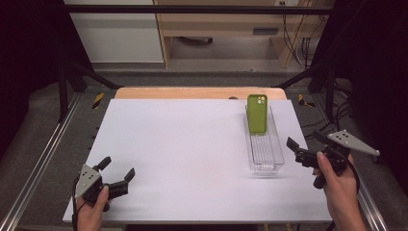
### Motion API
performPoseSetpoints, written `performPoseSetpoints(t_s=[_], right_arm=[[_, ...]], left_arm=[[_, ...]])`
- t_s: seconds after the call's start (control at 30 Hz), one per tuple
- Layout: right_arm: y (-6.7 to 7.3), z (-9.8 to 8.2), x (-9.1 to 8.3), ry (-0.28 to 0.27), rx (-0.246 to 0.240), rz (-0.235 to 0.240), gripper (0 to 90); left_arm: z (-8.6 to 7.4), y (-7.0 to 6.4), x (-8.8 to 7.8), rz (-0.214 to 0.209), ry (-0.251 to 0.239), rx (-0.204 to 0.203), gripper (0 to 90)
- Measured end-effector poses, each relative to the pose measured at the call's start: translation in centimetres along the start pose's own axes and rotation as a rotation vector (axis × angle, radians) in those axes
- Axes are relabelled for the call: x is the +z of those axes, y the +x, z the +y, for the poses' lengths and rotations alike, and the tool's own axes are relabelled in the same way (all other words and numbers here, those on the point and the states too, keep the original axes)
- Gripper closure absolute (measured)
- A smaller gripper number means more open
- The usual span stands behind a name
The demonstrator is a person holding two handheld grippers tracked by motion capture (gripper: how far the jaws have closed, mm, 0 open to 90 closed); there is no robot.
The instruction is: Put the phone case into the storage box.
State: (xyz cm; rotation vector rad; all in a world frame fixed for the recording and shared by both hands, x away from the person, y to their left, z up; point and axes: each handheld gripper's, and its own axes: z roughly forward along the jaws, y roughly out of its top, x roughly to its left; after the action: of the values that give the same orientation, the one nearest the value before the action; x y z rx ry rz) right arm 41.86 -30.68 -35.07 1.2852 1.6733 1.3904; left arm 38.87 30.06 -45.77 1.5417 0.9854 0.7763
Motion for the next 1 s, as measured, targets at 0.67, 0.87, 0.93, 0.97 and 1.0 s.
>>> performPoseSetpoints(t_s=[0.67, 0.87, 0.93, 0.97, 1.0], right_arm=[[-0.1, -2.8, -0.8, -0.030, -0.004, -0.019, 3.2], [-0.1, -3.5, -1.2, -0.026, 0.003, -0.024, 3.2], [-0.1, -3.7, -1.3, -0.023, -0.004, -0.026, 3.2], [-0.1, -3.9, -1.3, -0.023, -0.005, -0.026, 3.2], [0.0, -4.0, -1.3, -0.021, -0.006, -0.026, 3.2]], left_arm=[[0.0, 0.4, -0.2, 0.008, -0.004, -0.003, 2.1], [0.0, 0.4, -0.1, 0.007, -0.003, -0.003, 2.1], [0.0, 0.3, -0.1, 0.005, -0.003, -0.003, 2.1], [0.0, 0.3, -0.1, 0.005, -0.003, -0.003, 2.1], [0.0, 0.3, -0.1, 0.005, -0.003, -0.002, 2.1]])
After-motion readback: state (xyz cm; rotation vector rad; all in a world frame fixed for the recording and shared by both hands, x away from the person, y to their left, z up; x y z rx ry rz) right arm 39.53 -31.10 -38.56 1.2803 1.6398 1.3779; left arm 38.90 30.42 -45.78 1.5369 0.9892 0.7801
